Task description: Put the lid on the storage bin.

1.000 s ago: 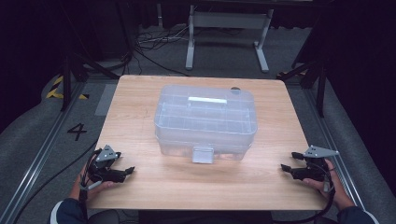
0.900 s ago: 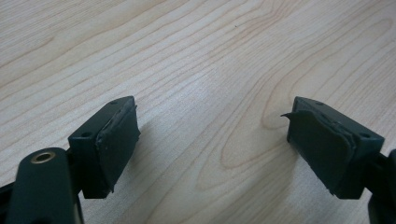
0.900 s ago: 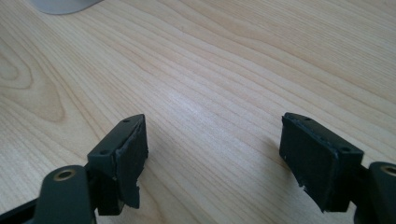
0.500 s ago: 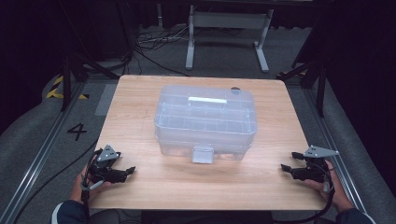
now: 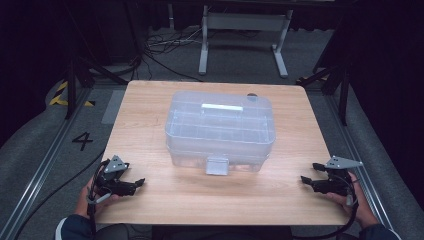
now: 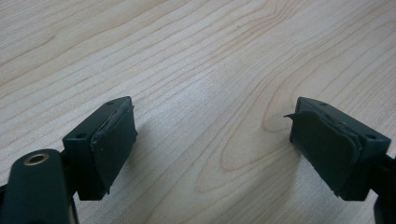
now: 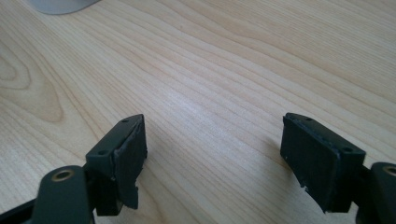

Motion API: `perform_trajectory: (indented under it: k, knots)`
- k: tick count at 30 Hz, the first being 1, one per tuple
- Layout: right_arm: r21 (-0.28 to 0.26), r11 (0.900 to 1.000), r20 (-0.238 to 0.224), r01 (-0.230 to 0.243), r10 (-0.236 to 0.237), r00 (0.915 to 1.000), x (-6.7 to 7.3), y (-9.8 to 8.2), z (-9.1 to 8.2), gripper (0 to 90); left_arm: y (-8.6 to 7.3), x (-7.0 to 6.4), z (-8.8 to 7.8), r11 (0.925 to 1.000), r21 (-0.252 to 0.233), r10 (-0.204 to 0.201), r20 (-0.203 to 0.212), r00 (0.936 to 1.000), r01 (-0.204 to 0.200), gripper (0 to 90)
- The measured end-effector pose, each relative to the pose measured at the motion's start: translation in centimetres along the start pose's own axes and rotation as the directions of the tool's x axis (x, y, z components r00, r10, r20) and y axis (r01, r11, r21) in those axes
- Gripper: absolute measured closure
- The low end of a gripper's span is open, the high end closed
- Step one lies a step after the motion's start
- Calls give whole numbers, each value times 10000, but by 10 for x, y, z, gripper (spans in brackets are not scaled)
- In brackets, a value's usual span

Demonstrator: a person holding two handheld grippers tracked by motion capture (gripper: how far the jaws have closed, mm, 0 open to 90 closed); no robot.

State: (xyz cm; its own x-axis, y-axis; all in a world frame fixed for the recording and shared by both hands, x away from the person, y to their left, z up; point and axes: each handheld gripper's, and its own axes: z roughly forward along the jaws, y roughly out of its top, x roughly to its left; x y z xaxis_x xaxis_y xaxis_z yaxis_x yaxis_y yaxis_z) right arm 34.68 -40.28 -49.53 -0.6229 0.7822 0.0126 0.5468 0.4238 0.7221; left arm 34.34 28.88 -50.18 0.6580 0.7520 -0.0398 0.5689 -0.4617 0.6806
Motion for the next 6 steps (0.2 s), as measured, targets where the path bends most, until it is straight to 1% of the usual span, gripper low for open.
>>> perform_trajectory:
  k: [4, 6]
  knots:
    - [3, 10000, 15, -10, 10, 10000, 0, 0, 0, 229, 0, 0, 0, 10000, 12, -36, 39, 10000, 36, 148]
    - [7, 10000, 16, -16, 16, 10000, 0, 0, 0, 228, 0, 0, 0, 10000, -6, 10, -3, 10000, -10, 148]
